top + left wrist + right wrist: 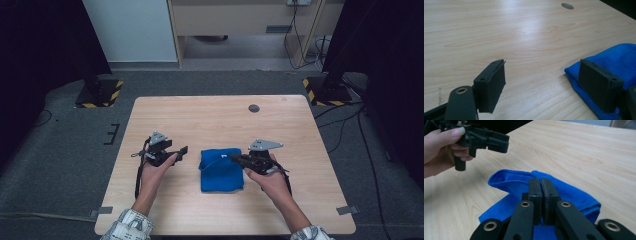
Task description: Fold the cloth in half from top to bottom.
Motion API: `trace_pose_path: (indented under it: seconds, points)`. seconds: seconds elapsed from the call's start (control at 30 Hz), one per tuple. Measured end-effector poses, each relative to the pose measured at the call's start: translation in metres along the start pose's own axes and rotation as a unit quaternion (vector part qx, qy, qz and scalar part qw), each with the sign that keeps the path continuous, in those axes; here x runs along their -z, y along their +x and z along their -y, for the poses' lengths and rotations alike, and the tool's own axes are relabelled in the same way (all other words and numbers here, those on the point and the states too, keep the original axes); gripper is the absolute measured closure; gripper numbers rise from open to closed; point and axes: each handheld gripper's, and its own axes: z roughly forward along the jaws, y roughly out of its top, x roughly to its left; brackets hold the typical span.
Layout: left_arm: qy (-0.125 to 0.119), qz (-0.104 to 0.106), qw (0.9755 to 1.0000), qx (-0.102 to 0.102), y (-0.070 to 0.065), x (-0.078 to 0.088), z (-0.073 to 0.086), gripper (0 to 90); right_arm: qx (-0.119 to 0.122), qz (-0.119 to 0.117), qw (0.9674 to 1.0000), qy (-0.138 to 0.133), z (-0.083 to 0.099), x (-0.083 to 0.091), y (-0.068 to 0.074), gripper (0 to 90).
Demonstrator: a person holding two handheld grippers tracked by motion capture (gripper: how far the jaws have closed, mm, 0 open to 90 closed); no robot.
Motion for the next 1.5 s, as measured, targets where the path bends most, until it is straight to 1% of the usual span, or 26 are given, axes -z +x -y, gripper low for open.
trace_pose_path:
  seconds: [0.13,0.17,0.27,0.37,0.4,0.47,0.5,0.57,0.67,0.73,0.8,0.87,0.9,0.93,0.97,1.0,1.03,1.1,1.13,1.17,1.2,1.3,1.33,1.4,1.47,1.5]
  points:
    - [0.005,0.003,1.0000,-0.007,-0.003,-0.002,0.000,21.0,0.001,0.001,0.9999,0.016,0.011,0.000,-0.001,87.6]
    - [0.008,0.003,0.9999,-0.012,-0.005,-0.003,0.001,21.0,0.001,0.002,0.9997,0.023,0.016,0.000,-0.002,87.6]
    - [0.010,0.003,0.9998,-0.015,-0.007,-0.004,0.001,20.9,0.000,0.002,0.9996,0.027,0.019,0.000,-0.003,87.6]
    - [0.013,0.003,0.9998,-0.017,-0.007,-0.005,0.001,20.9,-0.003,-0.001,0.9999,0.017,0.016,0.002,-0.002,87.6]
    - [0.013,0.003,0.9998,-0.017,-0.007,-0.005,0.001,20.9,-0.004,-0.005,0.9999,0.009,0.011,0.004,0.000,87.6]
    - [0.012,0.003,0.9998,-0.016,-0.007,-0.005,0.001,20.9,-0.003,-0.007,1.0000,0.004,0.008,0.006,0.002,87.6]
    - [0.012,0.003,0.9998,-0.016,-0.007,-0.004,0.001,20.9,-0.001,-0.012,0.9999,-0.005,0.003,0.008,0.005,87.6]
    - [0.013,0.004,0.9998,-0.016,-0.008,-0.005,0.001,20.9,0.000,-0.017,0.9998,-0.010,0.001,0.010,0.007,87.6]
    - [0.014,0.005,0.9997,-0.019,-0.009,-0.005,0.002,20.8,0.002,-0.019,0.9998,-0.004,0.006,0.010,0.009,87.5]
    - [0.016,0.007,0.9996,-0.022,-0.011,-0.006,0.002,20.8,0.005,-0.020,0.9997,0.012,0.015,0.008,0.010,87.3]
    - [0.019,0.011,0.9994,-0.025,-0.013,-0.007,0.002,20.8,0.016,-0.015,0.9993,0.031,0.026,0.005,0.011,86.9]
    - [0.022,0.012,0.9992,-0.030,-0.017,-0.008,0.002,20.8,0.018,-0.016,0.9991,0.034,0.031,0.005,0.010,86.2]
    - [0.022,0.017,0.9991,-0.032,-0.020,-0.008,0.003,20.5,0.022,-0.010,0.9989,0.041,0.034,0.005,0.008,84.7]
    - [0.022,0.017,0.9991,-0.032,-0.020,-0.008,0.003,20.0,0.022,-0.010,0.9989,0.041,0.034,0.005,0.008,84.7]
    - [0.022,0.022,0.9990,-0.032,-0.023,-0.007,0.004,20.0,0.025,-0.005,0.9988,0.042,0.036,0.006,0.007,83.0]
    - [0.025,0.029,0.9988,-0.032,-0.027,-0.007,0.007,19.7,0.036,0.002,0.9980,0.053,0.038,0.008,0.006,78.0]
    - [0.028,0.032,0.9985,-0.034,-0.029,-0.006,0.009,19.5,0.038,0.000,0.9978,0.055,0.040,0.010,0.006,75.9]
    - [0.034,0.033,0.9979,-0.044,-0.033,-0.004,0.012,18.7,0.044,0.003,0.9972,0.061,0.043,0.012,0.007,69.2]
    - [0.034,0.033,0.9979,-0.044,-0.033,-0.004,0.012,18.4,0.044,0.003,0.9972,0.061,0.043,0.012,0.007,69.2]
    - [0.037,0.033,0.9977,-0.047,-0.035,-0.003,0.014,18.4,0.044,0.002,0.9970,0.063,0.045,0.013,0.007,66.0]
    - [0.036,0.036,0.9975,-0.048,-0.040,-0.002,0.017,17.6,0.046,0.006,0.9966,0.067,0.046,0.016,0.008,58.8]
    - [0.037,0.037,0.9974,-0.049,-0.044,-0.002,0.018,16.0,0.041,0.003,0.9975,0.059,0.044,0.020,0.009,53.7]
    - [0.037,0.038,0.9973,-0.051,-0.047,-0.002,0.018,16.0,0.041,0.003,0.9975,0.059,0.044,0.020,0.009,53.7]
    - [0.038,0.042,0.9968,-0.057,-0.053,-0.003,0.020,15.0,0.034,0.008,0.9981,0.051,0.041,0.019,0.008,49.5]
    - [0.039,0.046,0.9960,-0.067,-0.060,-0.005,0.022,14.5,0.025,0.012,0.9989,0.039,0.037,0.018,0.006,47.8]
    - [0.040,0.050,0.9952,-0.074,-0.066,-0.008,0.023,14.2,0.022,0.023,0.9989,0.034,0.035,0.015,0.002,46.3]
